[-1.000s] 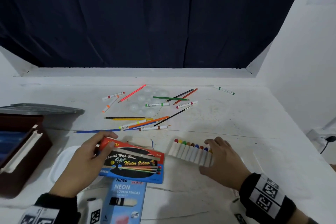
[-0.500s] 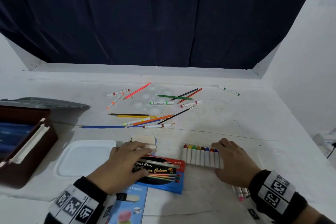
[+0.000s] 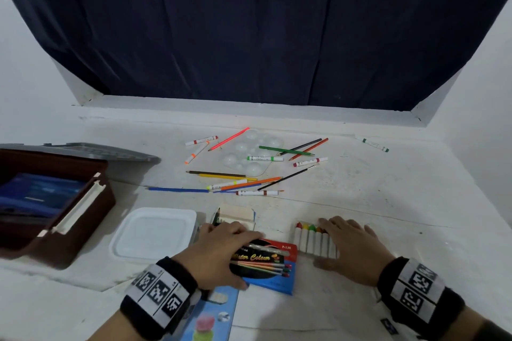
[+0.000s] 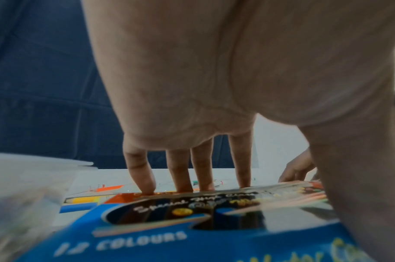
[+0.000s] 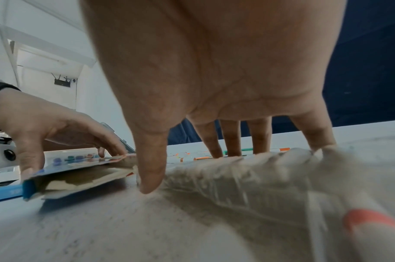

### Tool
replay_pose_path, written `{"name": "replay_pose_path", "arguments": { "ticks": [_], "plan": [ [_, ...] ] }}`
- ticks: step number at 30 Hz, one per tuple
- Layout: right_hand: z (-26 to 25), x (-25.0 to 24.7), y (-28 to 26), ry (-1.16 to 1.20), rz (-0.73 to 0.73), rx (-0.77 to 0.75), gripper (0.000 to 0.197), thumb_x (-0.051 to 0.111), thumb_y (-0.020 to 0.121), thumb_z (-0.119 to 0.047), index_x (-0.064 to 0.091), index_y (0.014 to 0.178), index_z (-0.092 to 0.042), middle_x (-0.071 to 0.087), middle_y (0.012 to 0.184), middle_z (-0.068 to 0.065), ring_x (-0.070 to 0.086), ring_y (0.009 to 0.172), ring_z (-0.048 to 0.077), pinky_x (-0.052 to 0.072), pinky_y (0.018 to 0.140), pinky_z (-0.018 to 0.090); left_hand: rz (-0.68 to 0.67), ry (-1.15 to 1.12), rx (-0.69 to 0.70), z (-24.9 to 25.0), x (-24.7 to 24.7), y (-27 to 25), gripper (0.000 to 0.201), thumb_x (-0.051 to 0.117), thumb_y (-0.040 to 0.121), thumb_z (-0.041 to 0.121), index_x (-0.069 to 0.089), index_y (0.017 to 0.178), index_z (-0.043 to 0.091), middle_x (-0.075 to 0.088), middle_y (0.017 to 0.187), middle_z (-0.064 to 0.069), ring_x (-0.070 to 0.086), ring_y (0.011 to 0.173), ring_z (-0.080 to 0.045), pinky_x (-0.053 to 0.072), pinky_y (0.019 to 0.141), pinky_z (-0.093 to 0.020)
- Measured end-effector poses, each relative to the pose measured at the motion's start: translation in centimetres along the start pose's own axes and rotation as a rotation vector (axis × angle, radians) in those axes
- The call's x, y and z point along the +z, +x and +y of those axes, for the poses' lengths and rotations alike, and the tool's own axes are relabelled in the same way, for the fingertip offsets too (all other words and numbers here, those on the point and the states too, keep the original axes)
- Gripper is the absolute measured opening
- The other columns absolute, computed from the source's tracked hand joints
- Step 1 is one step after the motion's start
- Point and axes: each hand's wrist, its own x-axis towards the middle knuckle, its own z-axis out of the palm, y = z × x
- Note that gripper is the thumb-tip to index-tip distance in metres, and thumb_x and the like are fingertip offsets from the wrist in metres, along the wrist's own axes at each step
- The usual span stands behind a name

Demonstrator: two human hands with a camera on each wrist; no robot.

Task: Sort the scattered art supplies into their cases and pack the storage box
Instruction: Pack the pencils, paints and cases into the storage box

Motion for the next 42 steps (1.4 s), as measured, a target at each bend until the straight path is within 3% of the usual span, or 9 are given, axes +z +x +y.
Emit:
{"name": "replay_pose_path", "arguments": {
  "ticks": [2, 6, 8, 13, 20, 26, 31, 36, 42],
  "plan": [
    [0.1, -0.1, 0.2, 0.004, 0.02, -0.019, 0.086, 0.049, 0.08, -0.077, 0.026, 0.148, -0.03, 0.039, 0.141, -0.01, 0.041, 0.126, 0.014, 0.035, 0.109, 0.043, 0.036, -0.018, -0.011, -0.3, 0.1, 0.1, 0.091, 0.079, 0.073, 0.051, 0.028, 0.148, 0.046, 0.04, 0.131, 0.018, 0.035, 0.123, -0.005, 0.026, 0.107, -0.031],
    [0.0, -0.6, 0.4, 0.064, 0.067, -0.02, 0.075, 0.055, 0.082, -0.07, 0.034, 0.141, -0.028, 0.043, 0.131, -0.01, 0.043, 0.118, 0.014, 0.042, 0.096, 0.036, 0.093, -0.046, -0.04, -0.8, 0.3, 0.1, 0.09, 0.076, 0.07, 0.059, 0.026, 0.145, 0.051, 0.041, 0.126, 0.021, 0.039, 0.121, -0.003, 0.029, 0.111, -0.04],
    [0.2, -0.8, 0.4, 0.136, 0.139, 0.001, 0.075, 0.059, 0.08, -0.068, 0.037, 0.14, -0.028, 0.045, 0.128, -0.011, 0.045, 0.116, 0.014, 0.044, 0.095, 0.037, 0.133, -0.08, -0.045, -0.8, 0.2, -0.1, 0.089, 0.074, 0.07, 0.061, 0.025, 0.144, 0.054, 0.041, 0.124, 0.021, 0.039, 0.12, -0.002, 0.028, 0.111, -0.038],
    [1.1, -1.5, -0.2, 0.237, 0.229, -0.003, 0.083, 0.066, 0.073, -0.07, 0.038, 0.14, -0.029, 0.047, 0.125, -0.014, 0.047, 0.111, 0.012, 0.046, 0.095, 0.037, 0.223, -0.14, -0.042, -0.5, 0.2, -0.6, 0.088, 0.069, 0.072, 0.068, 0.021, 0.145, 0.055, 0.037, 0.124, 0.024, 0.036, 0.12, 0.003, 0.026, 0.112, -0.033],
    [0.8, -1.6, -2.3, 0.223, 0.203, -0.091, 0.085, 0.049, 0.065, -0.084, 0.037, 0.137, -0.038, 0.042, 0.117, -0.026, 0.042, 0.106, 0.002, 0.044, 0.094, 0.034, 0.268, -0.19, -0.052, -0.5, 0.1, -0.9, 0.09, 0.07, 0.075, 0.066, 0.019, 0.148, 0.052, 0.033, 0.123, 0.027, 0.035, 0.12, 0.004, 0.025, 0.113, -0.03],
    [0.8, -2.5, -2.9, 0.236, 0.221, -0.083, 0.083, 0.052, 0.064, -0.082, 0.037, 0.134, -0.041, 0.04, 0.112, -0.028, 0.043, 0.104, 0.003, 0.044, 0.092, 0.033, 0.238, -0.196, -0.01, -0.1, 0.1, -1.3, 0.092, 0.062, 0.076, 0.072, 0.013, 0.152, 0.052, 0.032, 0.129, 0.028, 0.029, 0.123, 0.011, 0.025, 0.114, -0.032],
    [0.5, -2.8, -3.1, 0.239, 0.229, -0.076, 0.087, 0.049, 0.062, -0.083, 0.037, 0.136, -0.038, 0.042, 0.115, -0.026, 0.044, 0.105, 0.003, 0.045, 0.094, 0.033, 0.282, -0.214, -0.011, 0.6, -0.2, -1.7, 0.088, 0.068, 0.077, 0.067, 0.02, 0.149, 0.05, 0.034, 0.125, 0.029, 0.029, 0.119, 0.016, 0.027, 0.111, -0.027],
    [0.3, -2.6, -2.9, 0.316, 0.283, -0.024, 0.082, 0.064, 0.066, -0.074, 0.04, 0.134, -0.036, 0.045, 0.113, -0.023, 0.046, 0.104, 0.004, 0.047, 0.091, 0.033, 0.297, -0.214, -0.018, 0.9, -0.2, -2.1, 0.085, 0.07, 0.076, 0.066, 0.024, 0.146, 0.05, 0.034, 0.124, 0.03, 0.027, 0.118, 0.019, 0.03, 0.11, -0.028],
    [-0.6, -2.5, -3.3, 0.157, 0.254, -0.147, 0.084, 0.059, 0.067, -0.077, 0.035, 0.139, -0.04, 0.041, 0.121, -0.025, 0.038, 0.108, -0.001, 0.039, 0.096, 0.027, 0.317, -0.213, -0.019, 1.1, -0.3, -2.3, 0.085, 0.071, 0.077, 0.063, 0.025, 0.147, 0.05, 0.034, 0.124, 0.031, 0.023, 0.118, 0.022, 0.029, 0.111, -0.03]
  ]
}}
